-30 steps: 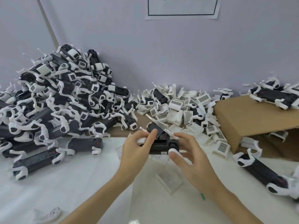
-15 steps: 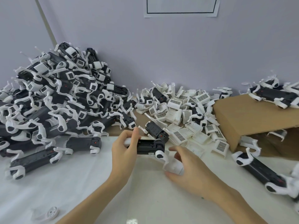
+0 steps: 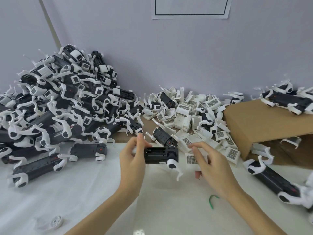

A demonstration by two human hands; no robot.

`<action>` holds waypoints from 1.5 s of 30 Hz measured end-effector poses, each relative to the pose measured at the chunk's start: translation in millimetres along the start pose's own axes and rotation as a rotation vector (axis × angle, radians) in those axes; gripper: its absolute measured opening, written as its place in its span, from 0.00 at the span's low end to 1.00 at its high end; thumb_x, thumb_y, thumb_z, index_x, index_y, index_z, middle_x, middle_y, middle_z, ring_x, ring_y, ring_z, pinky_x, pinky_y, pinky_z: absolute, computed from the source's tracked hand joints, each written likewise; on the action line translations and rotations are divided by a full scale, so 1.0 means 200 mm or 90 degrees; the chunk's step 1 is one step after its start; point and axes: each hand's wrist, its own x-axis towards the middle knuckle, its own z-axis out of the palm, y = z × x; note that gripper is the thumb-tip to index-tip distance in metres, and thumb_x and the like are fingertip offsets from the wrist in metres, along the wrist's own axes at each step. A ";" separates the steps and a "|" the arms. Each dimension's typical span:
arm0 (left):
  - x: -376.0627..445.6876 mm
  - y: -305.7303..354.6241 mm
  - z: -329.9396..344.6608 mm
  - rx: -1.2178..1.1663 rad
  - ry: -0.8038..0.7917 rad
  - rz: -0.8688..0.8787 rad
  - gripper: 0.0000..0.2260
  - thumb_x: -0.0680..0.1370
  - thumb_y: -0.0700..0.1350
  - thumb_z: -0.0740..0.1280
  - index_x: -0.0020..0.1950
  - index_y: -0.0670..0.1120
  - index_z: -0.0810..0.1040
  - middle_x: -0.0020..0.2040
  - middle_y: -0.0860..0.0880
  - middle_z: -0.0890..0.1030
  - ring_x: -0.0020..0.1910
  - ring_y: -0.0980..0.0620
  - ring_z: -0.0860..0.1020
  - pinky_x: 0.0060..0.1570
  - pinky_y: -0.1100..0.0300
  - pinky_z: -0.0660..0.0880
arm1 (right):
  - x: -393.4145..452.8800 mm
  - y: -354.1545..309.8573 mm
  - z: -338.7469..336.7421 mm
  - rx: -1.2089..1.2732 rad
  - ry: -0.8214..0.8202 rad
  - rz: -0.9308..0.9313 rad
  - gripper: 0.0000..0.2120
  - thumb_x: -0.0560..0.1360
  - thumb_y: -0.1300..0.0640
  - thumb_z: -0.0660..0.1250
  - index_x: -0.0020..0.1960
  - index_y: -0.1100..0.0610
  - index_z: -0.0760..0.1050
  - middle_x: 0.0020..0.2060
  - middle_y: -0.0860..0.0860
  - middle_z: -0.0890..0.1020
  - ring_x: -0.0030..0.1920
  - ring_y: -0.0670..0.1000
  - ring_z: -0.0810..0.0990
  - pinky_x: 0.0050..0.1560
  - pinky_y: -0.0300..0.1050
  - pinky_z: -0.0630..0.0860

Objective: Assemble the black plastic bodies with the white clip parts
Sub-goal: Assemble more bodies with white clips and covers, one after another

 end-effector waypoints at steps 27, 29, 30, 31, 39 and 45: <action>-0.11 -0.07 0.02 0.134 -0.125 0.071 0.14 0.81 0.64 0.62 0.54 0.58 0.82 0.53 0.55 0.78 0.53 0.58 0.80 0.47 0.69 0.74 | -0.12 -0.17 0.11 -0.119 -0.159 -0.183 0.20 0.78 0.44 0.73 0.68 0.37 0.74 0.59 0.36 0.78 0.60 0.42 0.79 0.56 0.39 0.77; -0.10 -0.07 0.01 0.175 -0.151 0.079 0.15 0.81 0.66 0.61 0.51 0.58 0.80 0.48 0.55 0.81 0.48 0.58 0.80 0.43 0.68 0.72 | -0.11 -0.17 0.10 -0.099 -0.165 -0.177 0.18 0.79 0.44 0.72 0.67 0.39 0.76 0.58 0.37 0.80 0.59 0.43 0.81 0.55 0.42 0.78; -0.10 -0.07 0.00 0.188 -0.166 0.070 0.14 0.82 0.66 0.62 0.51 0.58 0.80 0.45 0.56 0.83 0.45 0.58 0.80 0.40 0.68 0.72 | -0.11 -0.17 0.10 -0.081 -0.172 -0.165 0.16 0.79 0.43 0.71 0.66 0.39 0.77 0.56 0.38 0.82 0.56 0.44 0.82 0.52 0.42 0.79; -0.09 -0.07 0.00 0.198 -0.177 0.055 0.13 0.83 0.64 0.63 0.50 0.58 0.79 0.42 0.56 0.84 0.40 0.59 0.80 0.37 0.69 0.71 | -0.10 -0.17 0.10 -0.063 -0.182 -0.152 0.15 0.80 0.43 0.71 0.66 0.39 0.77 0.54 0.38 0.83 0.54 0.44 0.83 0.51 0.41 0.79; -0.06 -0.03 0.00 -0.003 -0.225 -0.088 0.03 0.84 0.48 0.70 0.53 0.51 0.84 0.47 0.45 0.85 0.41 0.47 0.82 0.38 0.57 0.82 | -0.10 -0.18 0.08 0.068 -0.227 -0.047 0.14 0.80 0.37 0.64 0.64 0.36 0.78 0.47 0.45 0.85 0.45 0.51 0.84 0.41 0.42 0.81; -0.05 -0.05 -0.03 0.003 -0.293 0.075 0.13 0.82 0.55 0.69 0.66 0.55 0.79 0.55 0.51 0.82 0.51 0.49 0.80 0.52 0.54 0.76 | -0.08 -0.17 0.01 0.047 -0.178 -0.098 0.12 0.81 0.56 0.71 0.62 0.44 0.81 0.54 0.38 0.84 0.59 0.42 0.81 0.55 0.32 0.76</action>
